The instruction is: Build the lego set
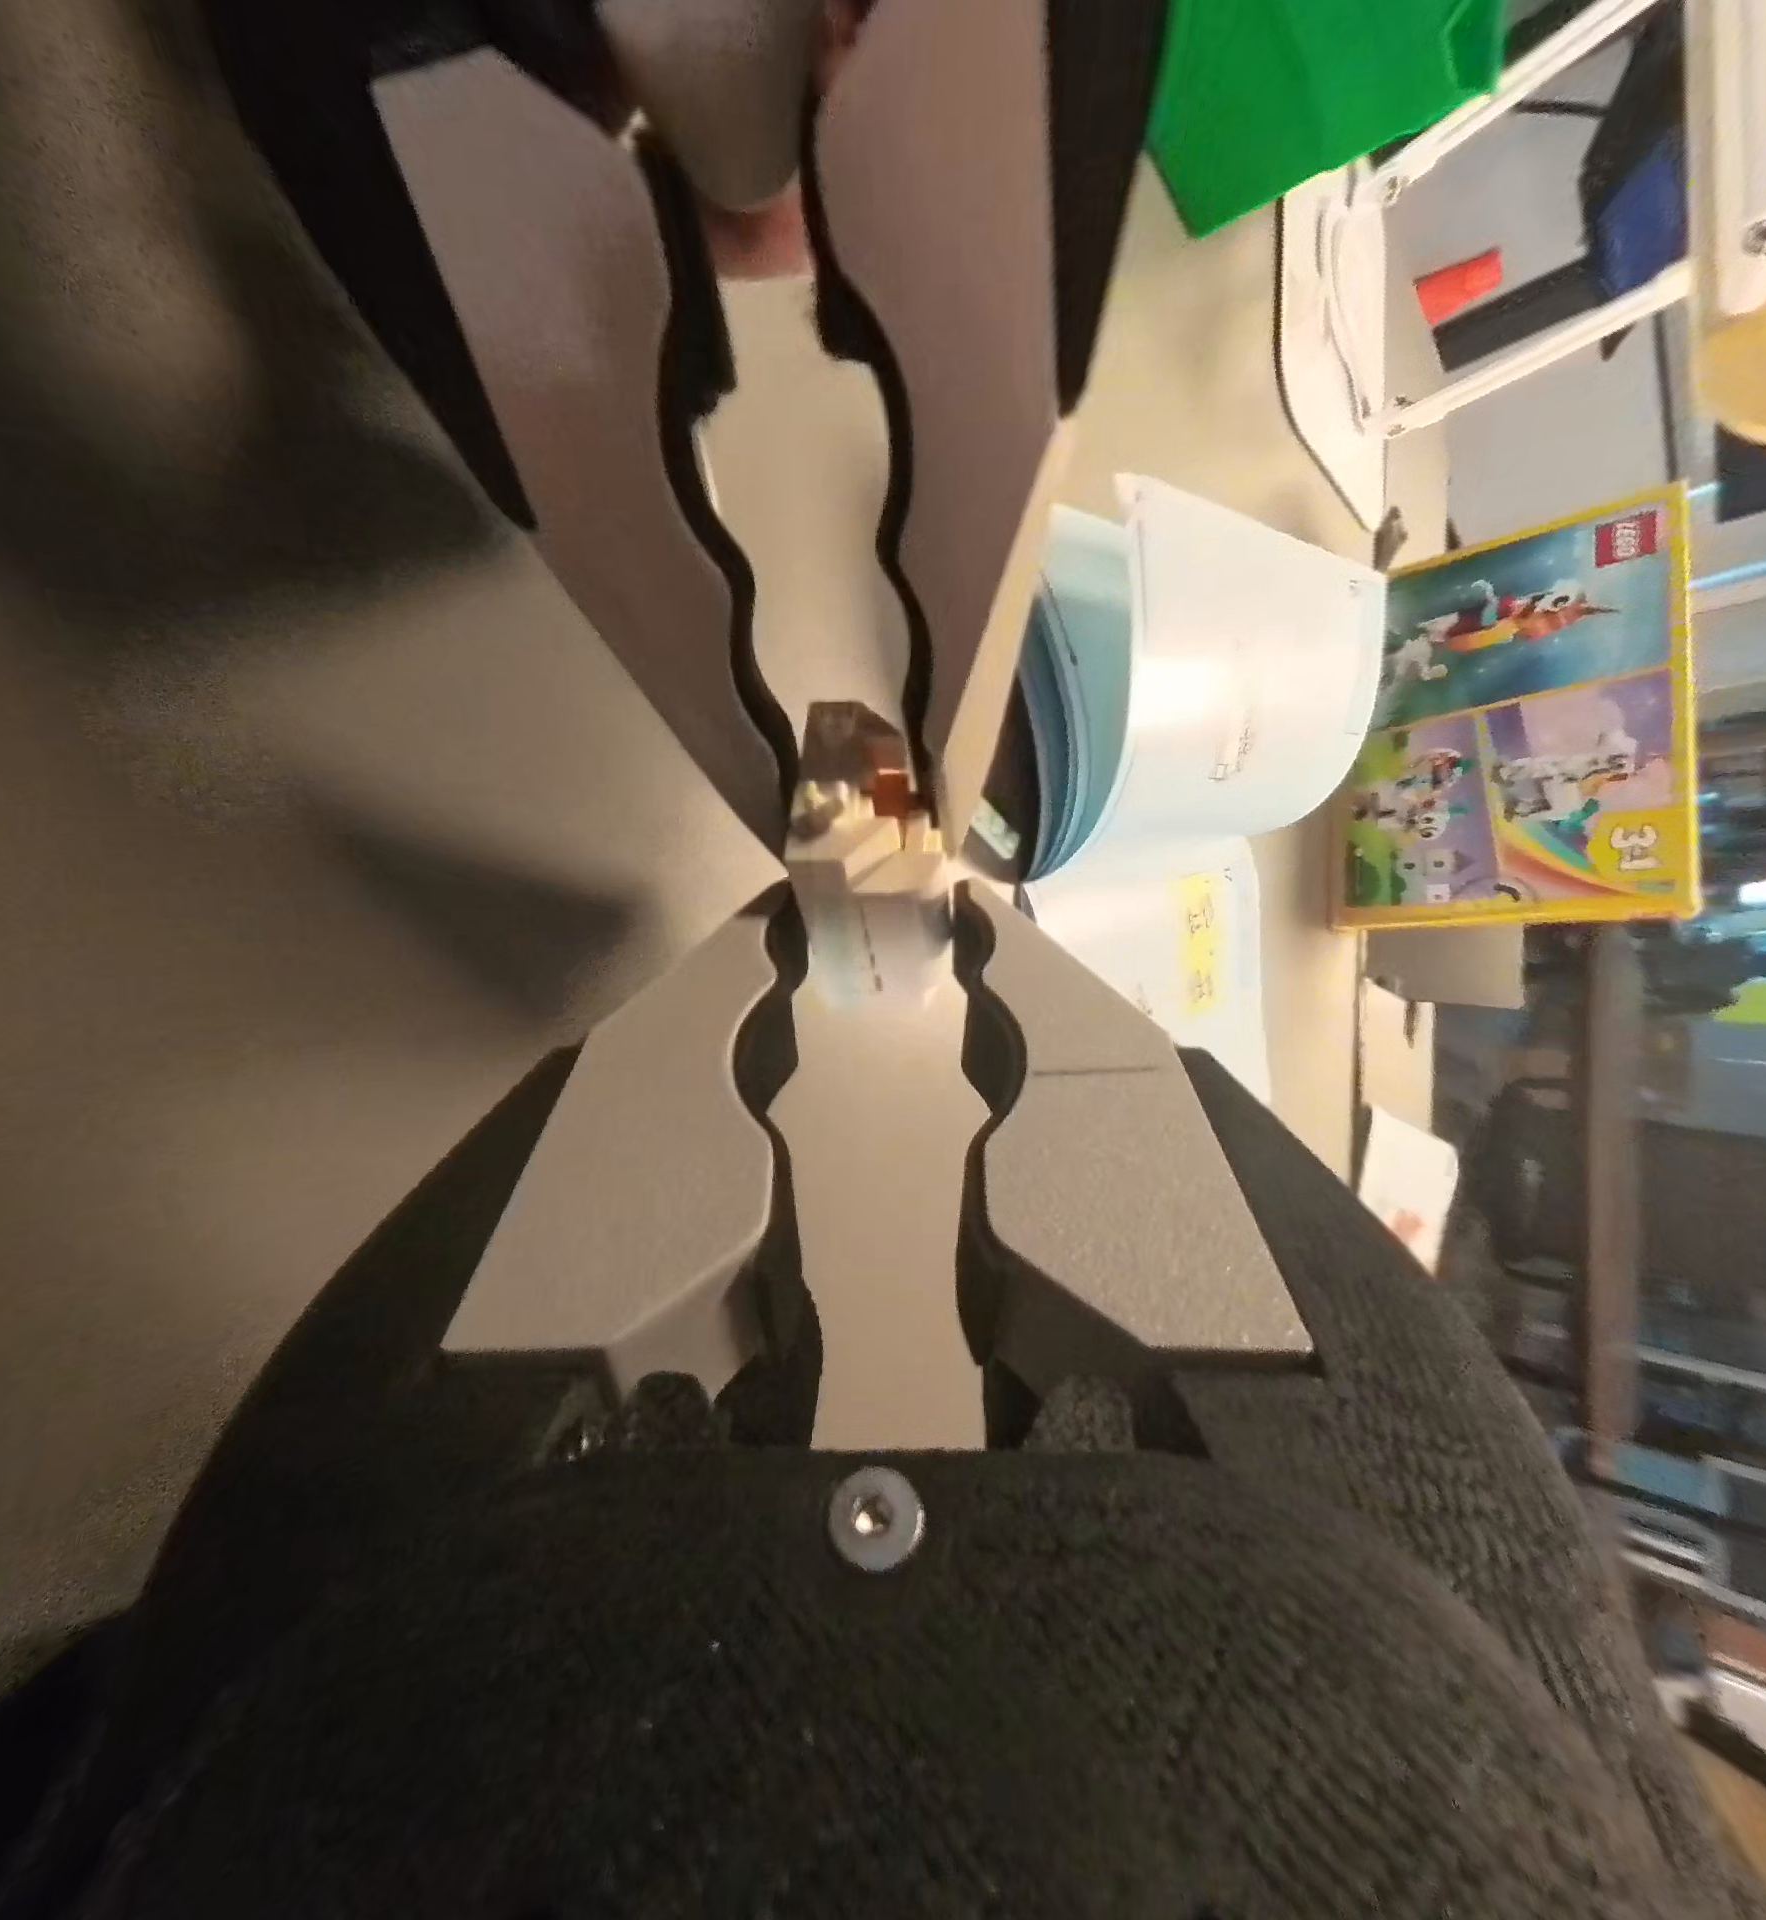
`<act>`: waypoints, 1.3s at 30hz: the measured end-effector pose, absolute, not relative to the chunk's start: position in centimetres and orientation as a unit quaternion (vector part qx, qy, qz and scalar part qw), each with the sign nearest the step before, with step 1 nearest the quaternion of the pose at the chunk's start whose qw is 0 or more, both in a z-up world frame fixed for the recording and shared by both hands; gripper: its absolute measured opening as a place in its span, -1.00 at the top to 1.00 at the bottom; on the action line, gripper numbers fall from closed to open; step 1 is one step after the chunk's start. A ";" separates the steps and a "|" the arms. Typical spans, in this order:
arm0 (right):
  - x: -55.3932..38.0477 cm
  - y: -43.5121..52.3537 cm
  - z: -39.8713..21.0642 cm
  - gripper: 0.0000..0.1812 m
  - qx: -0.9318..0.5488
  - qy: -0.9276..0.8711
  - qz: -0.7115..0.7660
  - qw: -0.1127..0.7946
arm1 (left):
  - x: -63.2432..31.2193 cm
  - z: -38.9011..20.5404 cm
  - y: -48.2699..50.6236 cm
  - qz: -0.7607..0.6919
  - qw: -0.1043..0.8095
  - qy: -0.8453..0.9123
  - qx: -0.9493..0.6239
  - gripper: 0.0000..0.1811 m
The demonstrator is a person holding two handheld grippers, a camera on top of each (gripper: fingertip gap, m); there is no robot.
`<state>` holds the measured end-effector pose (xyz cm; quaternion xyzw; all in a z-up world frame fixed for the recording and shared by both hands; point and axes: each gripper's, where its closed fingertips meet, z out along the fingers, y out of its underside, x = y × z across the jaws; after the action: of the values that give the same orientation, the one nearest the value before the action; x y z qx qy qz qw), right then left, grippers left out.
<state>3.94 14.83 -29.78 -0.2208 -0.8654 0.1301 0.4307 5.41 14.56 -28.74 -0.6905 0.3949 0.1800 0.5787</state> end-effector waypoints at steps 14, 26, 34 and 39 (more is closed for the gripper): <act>4.9 12.5 -26.7 0.75 -0.267 -0.845 0.274 0.373 | 6.5 -25.3 12.1 -0.119 0.661 0.328 -0.665 0.80; 4.9 13.1 -27.4 0.74 -0.274 -0.856 0.230 0.374 | 6.4 -26.0 12.6 -0.104 0.647 0.329 -0.680 0.79; 4.4 13.3 -27.2 0.72 -0.250 -0.851 0.193 0.420 | 6.0 -26.2 12.9 -0.097 0.642 0.322 -0.689 0.80; 4.8 13.3 -27.4 0.75 -0.250 -0.855 0.185 0.416 | 6.3 -26.6 12.8 -0.076 0.638 0.340 -0.687 0.79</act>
<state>4.77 13.32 -27.43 -0.2500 -0.8546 0.1848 0.4159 6.31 12.82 -26.56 -0.6871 0.3401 -0.0755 0.6376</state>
